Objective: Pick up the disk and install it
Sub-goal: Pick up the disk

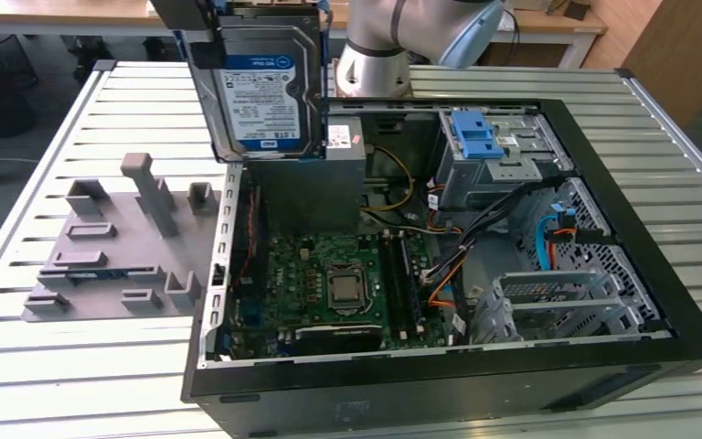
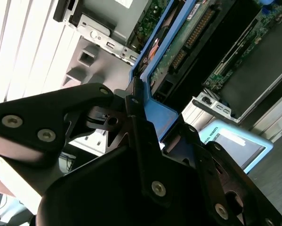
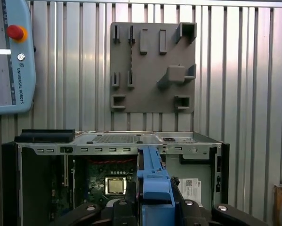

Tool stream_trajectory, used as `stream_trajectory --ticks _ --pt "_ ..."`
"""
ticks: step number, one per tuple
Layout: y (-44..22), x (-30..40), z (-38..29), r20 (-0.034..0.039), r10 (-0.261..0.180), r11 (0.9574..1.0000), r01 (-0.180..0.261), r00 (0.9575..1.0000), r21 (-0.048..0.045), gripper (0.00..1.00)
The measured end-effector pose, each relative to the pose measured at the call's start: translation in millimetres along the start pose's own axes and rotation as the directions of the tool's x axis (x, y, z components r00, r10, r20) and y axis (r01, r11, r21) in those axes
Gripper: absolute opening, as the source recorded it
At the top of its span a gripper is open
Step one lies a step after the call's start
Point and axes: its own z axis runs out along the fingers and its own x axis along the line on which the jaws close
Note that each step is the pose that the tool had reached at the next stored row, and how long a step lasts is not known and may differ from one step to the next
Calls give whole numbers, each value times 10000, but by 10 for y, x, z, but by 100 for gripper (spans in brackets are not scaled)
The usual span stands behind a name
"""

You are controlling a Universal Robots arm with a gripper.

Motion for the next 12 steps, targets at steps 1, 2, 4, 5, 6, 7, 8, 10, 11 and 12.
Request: stream_trajectory --ticks 1,2,4,5,6,7,8,10,11,12 --pt "-25 1 2 1 0 10000 0 10000 -10 36" --pt "-54 1 3 0 1 10000 -1 10000 -25 36" --pt "-130 1 7 0 2 10000 -2 10000 -76 36" --pt "-162 0 9 1 4 9999 -4 10000 -109 36" --pt "-193 0 10 0 5 9999 -5 10000 -134 36" --pt "-222 0 11 -1 5 9999 -5 10000 -154 36" --pt "-252 0 12 -1 4 9999 -4 10000 -170 36" --pt "-311 2 14 2 6 9998 -6 10000 -183 36" --pt "-339 3 15 5 6 9998 -6 10000 -184 36" --pt "-364 3 15 6 6 9998 -6 10000 -185 36"
